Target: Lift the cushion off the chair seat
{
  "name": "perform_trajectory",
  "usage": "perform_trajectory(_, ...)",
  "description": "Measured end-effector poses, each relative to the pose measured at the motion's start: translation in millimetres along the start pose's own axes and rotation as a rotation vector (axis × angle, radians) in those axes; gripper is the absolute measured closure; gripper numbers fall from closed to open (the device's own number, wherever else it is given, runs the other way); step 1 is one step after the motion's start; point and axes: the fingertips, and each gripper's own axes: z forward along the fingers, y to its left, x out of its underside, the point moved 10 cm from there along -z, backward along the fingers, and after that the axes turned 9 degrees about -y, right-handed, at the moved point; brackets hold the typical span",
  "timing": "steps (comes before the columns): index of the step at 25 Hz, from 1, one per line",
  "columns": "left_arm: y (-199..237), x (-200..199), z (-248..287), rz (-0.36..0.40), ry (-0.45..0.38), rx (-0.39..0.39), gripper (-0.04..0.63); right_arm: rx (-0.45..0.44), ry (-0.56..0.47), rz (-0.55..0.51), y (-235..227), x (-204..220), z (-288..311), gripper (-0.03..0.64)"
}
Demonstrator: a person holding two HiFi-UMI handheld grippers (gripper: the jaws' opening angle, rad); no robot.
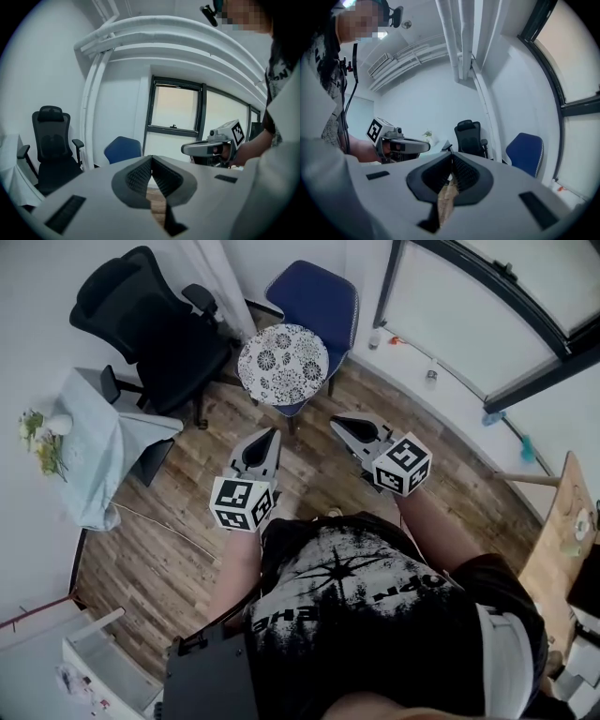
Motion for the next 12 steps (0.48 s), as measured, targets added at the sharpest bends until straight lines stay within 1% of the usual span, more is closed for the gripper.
perform_trajectory(6,2.6,-3.5,3.6,-0.004,-0.003,0.008,0.583,0.002,0.001,0.003,-3.8,-1.5,5.4,0.598)
perform_trajectory(12,24.2,-4.6,16.8,-0.006,-0.006,0.038,0.583,0.038,-0.018,-0.004,-10.7,-2.4,21.3,0.598)
